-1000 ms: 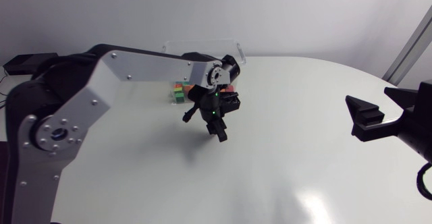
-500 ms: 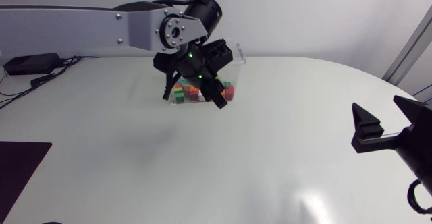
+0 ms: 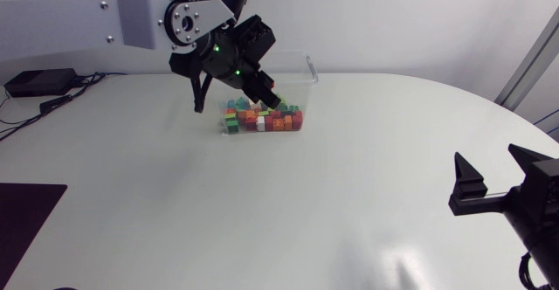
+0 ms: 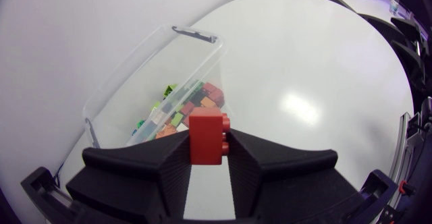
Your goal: Place the duplo bricks in the container
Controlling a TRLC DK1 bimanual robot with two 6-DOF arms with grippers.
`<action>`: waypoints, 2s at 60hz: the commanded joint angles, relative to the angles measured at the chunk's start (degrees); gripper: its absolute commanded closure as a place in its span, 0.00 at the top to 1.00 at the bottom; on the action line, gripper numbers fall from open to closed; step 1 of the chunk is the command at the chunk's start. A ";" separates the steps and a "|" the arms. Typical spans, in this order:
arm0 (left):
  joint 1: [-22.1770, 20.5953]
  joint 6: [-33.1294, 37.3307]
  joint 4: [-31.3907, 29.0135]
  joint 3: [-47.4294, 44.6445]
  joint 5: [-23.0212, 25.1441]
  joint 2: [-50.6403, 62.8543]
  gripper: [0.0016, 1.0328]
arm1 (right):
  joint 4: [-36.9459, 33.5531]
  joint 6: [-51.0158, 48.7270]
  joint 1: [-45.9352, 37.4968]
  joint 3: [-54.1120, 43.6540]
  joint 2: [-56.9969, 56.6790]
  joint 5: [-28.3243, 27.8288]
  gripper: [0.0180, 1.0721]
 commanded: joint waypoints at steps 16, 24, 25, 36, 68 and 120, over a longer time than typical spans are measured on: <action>2.51 -4.10 5.88 -1.33 1.59 -0.83 0.27 | -3.97 -3.54 2.39 -4.55 -8.91 0.60 0.96; 4.44 -5.50 9.48 -1.25 1.85 0.84 0.27 | -7.22 -3.72 2.39 -6.13 -16.56 1.13 0.96; 4.62 -5.68 10.01 -1.16 1.85 1.01 0.27 | -7.22 -3.72 2.39 -6.13 -16.56 1.21 0.96; 6.37 -8.32 15.20 -0.02 2.20 3.83 0.27 | -7.14 -3.54 2.83 -7.28 -16.65 1.92 0.96; 9.27 -10.16 10.72 25.65 2.29 20.79 0.28 | -9.42 -3.02 4.24 -7.28 -16.65 2.44 0.96; 17.18 -9.90 9.48 9.30 3.78 3.12 0.96 | -12.59 -2.84 4.94 -6.75 -16.65 2.27 0.96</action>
